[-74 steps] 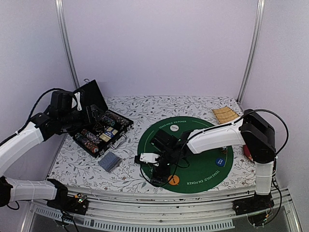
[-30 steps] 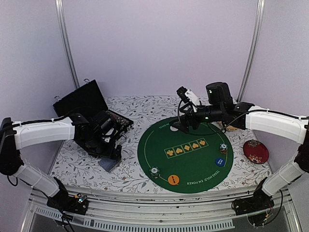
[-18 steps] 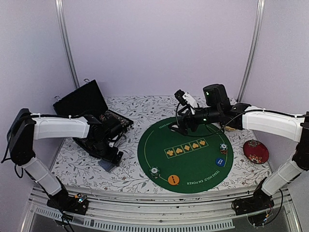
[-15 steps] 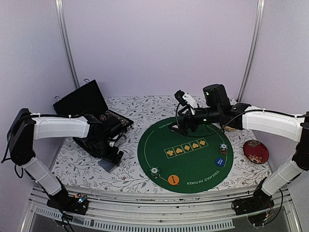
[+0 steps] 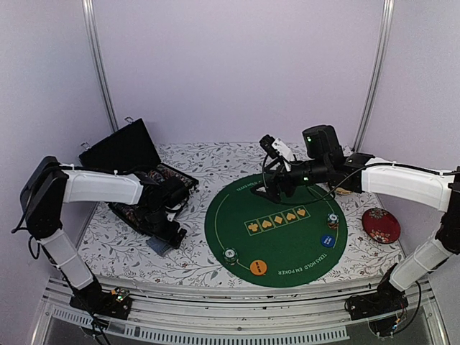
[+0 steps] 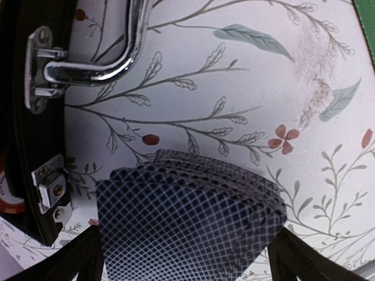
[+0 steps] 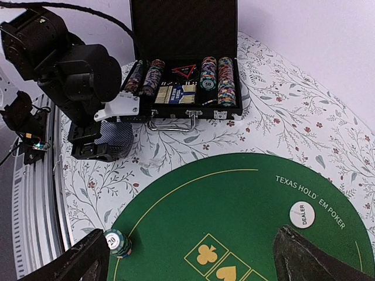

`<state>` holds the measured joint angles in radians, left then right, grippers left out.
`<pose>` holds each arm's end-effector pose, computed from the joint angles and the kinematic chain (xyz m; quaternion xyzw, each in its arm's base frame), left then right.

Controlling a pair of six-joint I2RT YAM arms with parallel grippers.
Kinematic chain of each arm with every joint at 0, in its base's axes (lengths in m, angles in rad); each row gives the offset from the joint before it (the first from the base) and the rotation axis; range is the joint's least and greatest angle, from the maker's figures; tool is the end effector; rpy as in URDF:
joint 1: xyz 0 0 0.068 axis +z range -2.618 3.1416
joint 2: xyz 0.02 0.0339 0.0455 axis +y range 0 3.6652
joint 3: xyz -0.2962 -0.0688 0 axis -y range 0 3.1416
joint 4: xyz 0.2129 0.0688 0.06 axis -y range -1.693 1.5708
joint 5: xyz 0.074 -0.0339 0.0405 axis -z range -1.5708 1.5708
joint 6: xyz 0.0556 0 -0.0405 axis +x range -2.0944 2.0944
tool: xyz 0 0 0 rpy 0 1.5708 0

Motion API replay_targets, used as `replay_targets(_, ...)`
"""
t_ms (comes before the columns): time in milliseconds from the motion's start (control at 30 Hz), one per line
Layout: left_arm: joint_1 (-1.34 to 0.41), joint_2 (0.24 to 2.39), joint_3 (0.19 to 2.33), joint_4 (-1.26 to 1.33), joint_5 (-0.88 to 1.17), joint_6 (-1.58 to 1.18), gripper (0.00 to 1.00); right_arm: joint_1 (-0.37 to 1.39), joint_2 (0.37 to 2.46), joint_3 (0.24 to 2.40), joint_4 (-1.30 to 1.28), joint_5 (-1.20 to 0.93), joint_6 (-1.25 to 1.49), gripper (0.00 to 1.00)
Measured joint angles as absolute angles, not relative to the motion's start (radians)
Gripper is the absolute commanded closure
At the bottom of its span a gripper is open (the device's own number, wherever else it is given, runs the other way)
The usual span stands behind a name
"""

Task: Distribute texas hold em gaming equipment
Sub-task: Move the poker card to the center of the board.

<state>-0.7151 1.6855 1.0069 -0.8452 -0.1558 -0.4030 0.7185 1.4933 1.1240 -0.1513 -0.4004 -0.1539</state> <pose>0.2045 -0.1662 0.1920 0.1531 0.9849 0.0535 0.0611 0.2311 0.2308 0.3256 -0.4486 0.7265 0.3021 0.4239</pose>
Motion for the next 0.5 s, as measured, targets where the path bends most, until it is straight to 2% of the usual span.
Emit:
replay_targets(167, -0.699, 1.709, 0.998, -0.807, -0.084, -0.376, 0.16, 0.719, 1.486, 1.124, -0.159, -0.404, -0.154, 0.01)
replay_targets(500, -0.796, 1.746, 1.009, -0.739, 0.010, -0.340, 0.17, 0.719, 1.452, 1.105, -0.155, -0.408, -0.155, 0.01)
